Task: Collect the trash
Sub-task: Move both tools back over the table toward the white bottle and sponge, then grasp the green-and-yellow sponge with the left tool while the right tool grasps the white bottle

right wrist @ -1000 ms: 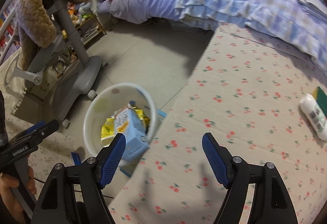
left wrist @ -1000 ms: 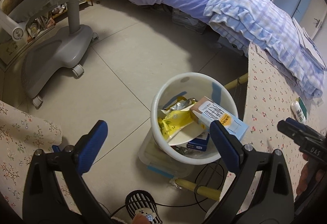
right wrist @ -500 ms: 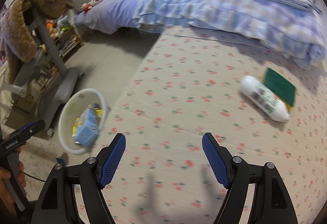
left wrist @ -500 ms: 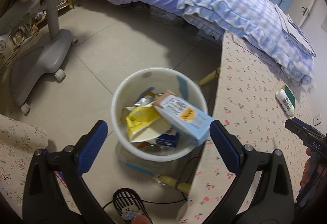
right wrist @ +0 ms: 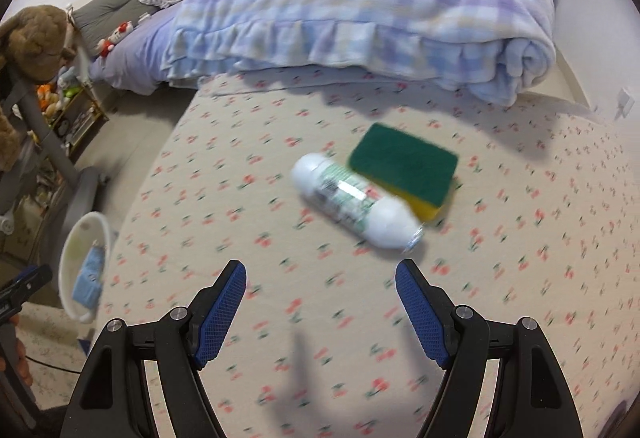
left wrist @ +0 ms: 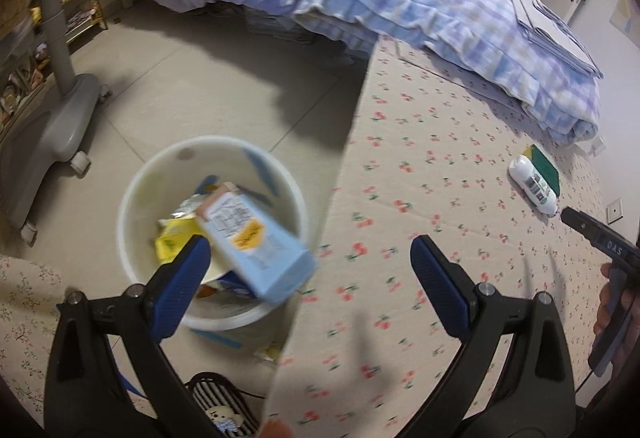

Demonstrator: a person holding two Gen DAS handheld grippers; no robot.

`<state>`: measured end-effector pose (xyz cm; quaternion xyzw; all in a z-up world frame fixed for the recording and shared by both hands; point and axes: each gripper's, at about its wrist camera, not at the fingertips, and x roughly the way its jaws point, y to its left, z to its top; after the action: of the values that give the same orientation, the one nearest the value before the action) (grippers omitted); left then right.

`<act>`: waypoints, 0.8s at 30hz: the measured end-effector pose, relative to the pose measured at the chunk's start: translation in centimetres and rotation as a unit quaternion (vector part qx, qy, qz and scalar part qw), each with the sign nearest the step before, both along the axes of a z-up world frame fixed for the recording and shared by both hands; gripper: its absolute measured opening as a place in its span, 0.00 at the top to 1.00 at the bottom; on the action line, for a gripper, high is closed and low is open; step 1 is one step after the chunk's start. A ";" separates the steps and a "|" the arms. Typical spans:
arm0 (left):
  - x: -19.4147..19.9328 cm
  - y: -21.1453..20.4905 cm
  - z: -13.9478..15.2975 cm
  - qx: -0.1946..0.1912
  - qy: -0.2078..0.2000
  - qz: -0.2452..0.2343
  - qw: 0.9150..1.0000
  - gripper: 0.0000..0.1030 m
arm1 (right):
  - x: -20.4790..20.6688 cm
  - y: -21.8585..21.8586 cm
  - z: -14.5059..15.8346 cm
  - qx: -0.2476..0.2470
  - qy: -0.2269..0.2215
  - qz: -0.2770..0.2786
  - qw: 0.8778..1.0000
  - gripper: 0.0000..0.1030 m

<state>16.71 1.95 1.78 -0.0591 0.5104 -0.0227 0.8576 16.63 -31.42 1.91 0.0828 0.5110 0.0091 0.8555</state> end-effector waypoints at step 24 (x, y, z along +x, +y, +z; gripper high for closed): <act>4.0 -8.2 -1.6 -0.010 0.022 -0.043 0.999 0.03 | 5.9 0.6 -5.0 -0.065 0.041 0.045 0.996 0.50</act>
<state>20.70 -6.22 0.21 -0.0462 0.5310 -0.0633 0.8437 22.52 -30.85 -3.05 0.0039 0.5485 0.0111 0.8360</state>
